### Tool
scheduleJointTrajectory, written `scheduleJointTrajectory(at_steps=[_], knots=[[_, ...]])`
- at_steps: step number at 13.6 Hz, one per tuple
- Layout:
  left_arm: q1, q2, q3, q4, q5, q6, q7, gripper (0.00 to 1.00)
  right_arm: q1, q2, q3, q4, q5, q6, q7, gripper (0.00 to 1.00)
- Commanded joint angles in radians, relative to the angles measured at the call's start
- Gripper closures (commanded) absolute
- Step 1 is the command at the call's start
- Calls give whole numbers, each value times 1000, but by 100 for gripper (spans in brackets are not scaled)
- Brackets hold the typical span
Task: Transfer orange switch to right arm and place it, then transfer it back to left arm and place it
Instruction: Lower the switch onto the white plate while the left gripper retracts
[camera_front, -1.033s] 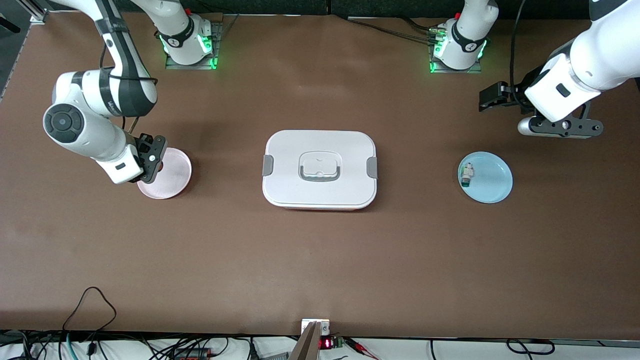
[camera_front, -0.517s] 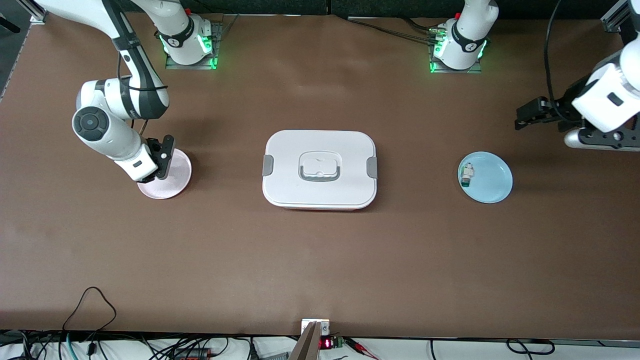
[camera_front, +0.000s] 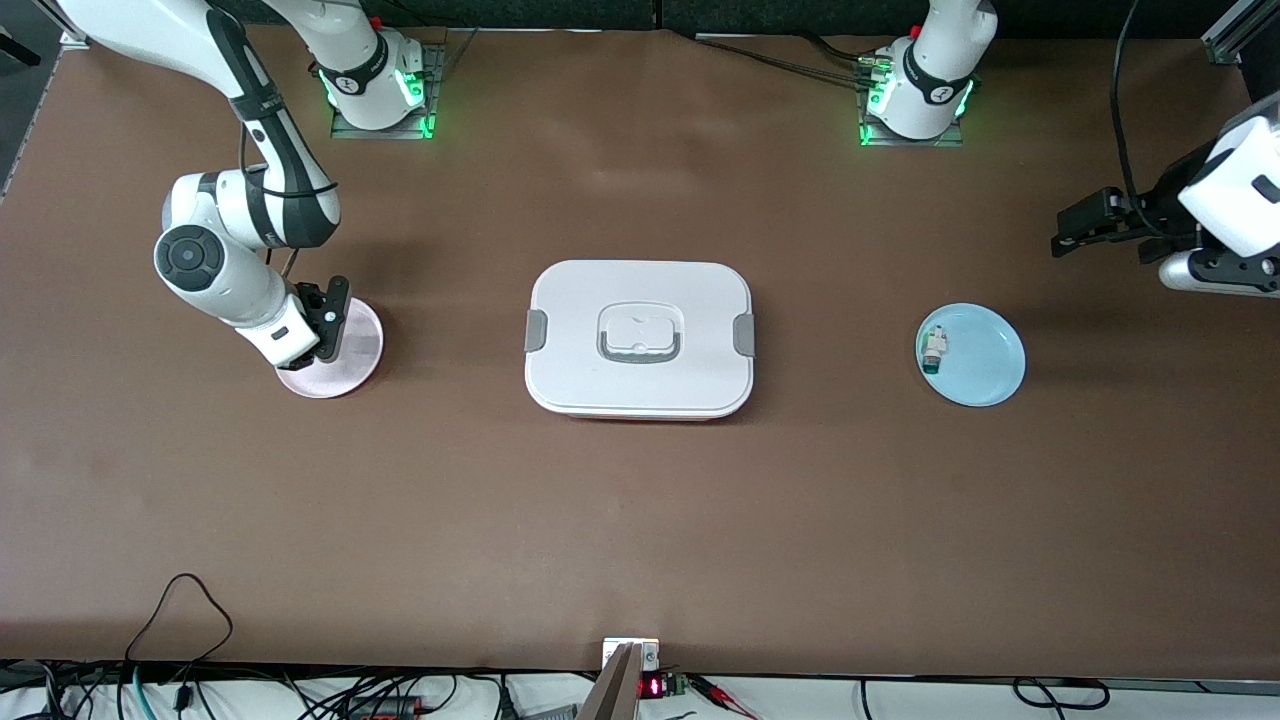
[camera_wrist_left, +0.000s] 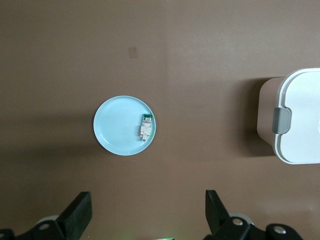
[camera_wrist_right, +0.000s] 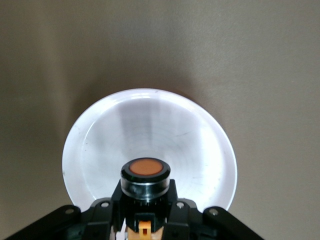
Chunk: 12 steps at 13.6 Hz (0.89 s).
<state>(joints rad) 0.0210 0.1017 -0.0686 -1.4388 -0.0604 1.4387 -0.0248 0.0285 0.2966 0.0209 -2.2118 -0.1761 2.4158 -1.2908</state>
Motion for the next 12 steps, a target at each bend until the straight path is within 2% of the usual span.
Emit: scheduleJointTrajectory(at_steps=[1, 5, 6, 7, 10, 12], knots=[[-18, -27, 16, -17, -3, -12, 3, 0, -21, 12, 4, -19, -14, 23, -18, 67], [-32, -42, 1, -18, -1, -81, -95, 0, -30, 32, 4, -20, -14, 26, -18, 66], [-23, -40, 1, -17, -1, -81, -83, 0, -30, 32, 4, -20, -14, 25, -16, 49], [-16, -36, 1, -17, -1, -75, -42, 0, -30, 27, 4, -19, -8, 17, -1, 0], [10, -33, -10, -15, 1, -32, 9, 0, -27, 0, 4, -8, 0, -3, 56, 0], [55, -33, -68, -15, 23, -29, 8, 0, -27, -17, 4, 3, 0, -12, 54, 0]])
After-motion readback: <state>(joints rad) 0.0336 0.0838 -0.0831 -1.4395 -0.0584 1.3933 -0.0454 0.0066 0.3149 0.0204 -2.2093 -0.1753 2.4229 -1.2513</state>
